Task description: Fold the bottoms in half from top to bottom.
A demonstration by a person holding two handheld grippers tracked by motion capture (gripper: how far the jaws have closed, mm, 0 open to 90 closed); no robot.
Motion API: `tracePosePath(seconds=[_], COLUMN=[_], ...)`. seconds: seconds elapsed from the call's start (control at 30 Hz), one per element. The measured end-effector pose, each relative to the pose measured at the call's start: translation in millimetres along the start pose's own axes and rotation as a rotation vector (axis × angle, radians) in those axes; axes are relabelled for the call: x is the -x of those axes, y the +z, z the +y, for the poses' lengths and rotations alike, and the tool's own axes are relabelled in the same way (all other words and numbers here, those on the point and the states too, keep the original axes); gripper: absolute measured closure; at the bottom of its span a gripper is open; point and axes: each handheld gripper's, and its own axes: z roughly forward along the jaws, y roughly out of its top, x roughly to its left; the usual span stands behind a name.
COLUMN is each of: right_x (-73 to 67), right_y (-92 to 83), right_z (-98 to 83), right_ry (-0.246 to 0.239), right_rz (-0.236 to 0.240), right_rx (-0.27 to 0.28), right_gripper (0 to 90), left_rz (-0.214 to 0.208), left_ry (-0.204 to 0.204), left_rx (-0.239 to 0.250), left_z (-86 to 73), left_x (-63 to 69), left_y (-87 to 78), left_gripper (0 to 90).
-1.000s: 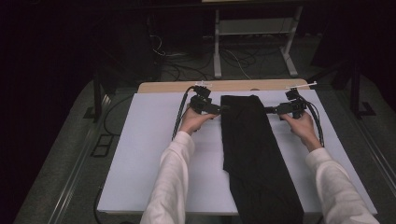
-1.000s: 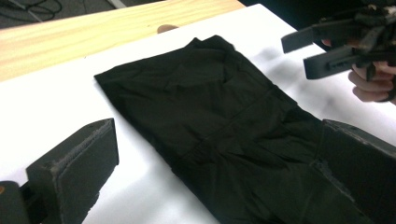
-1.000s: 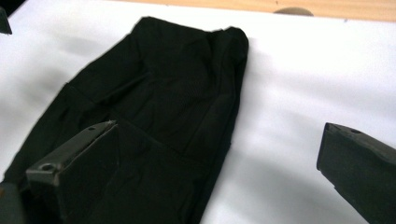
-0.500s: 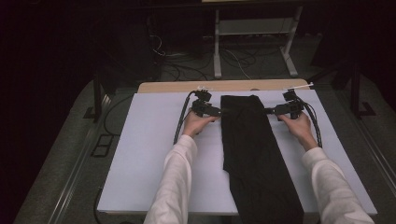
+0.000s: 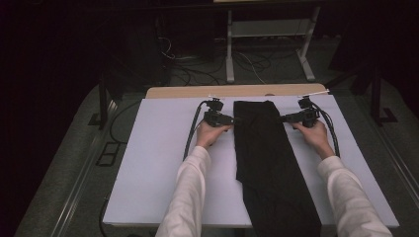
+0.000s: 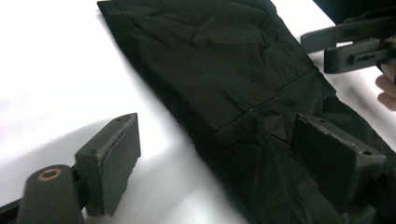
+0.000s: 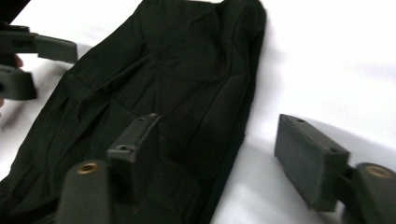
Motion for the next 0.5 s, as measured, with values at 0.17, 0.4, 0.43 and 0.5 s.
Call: tracePosePath(seconds=[0.17, 0.4, 0.43, 0.5], right_x=[0.9, -0.6, -0.5, -0.8], right_y=[4.0, 6.7, 7.3, 7.7], right_z=[-1.7, -1.6, -1.6, -1.6], right_ry=[0.007, 0.014, 0.020, 0.023], right_rz=[0.011, 0.024, 0.025, 0.013], right_rx=[-0.019, -0.020, -0.019, -0.014], right_gripper=[37.4, 47.6, 49.9, 54.2], left_rz=[-0.010, -0.042, -0.043, -0.048], left_ry=[0.001, -0.011, -0.015, -0.022], left_rx=[-0.013, -0.013, -0.014, -0.006], left_z=[-2.0, -3.5, -4.0, -4.7], left_x=[1.1, 2.0, 2.1, 1.7], left_y=[4.3, 8.5, 9.5, 10.0], left_gripper=[20.0, 26.8, 28.1, 31.1])
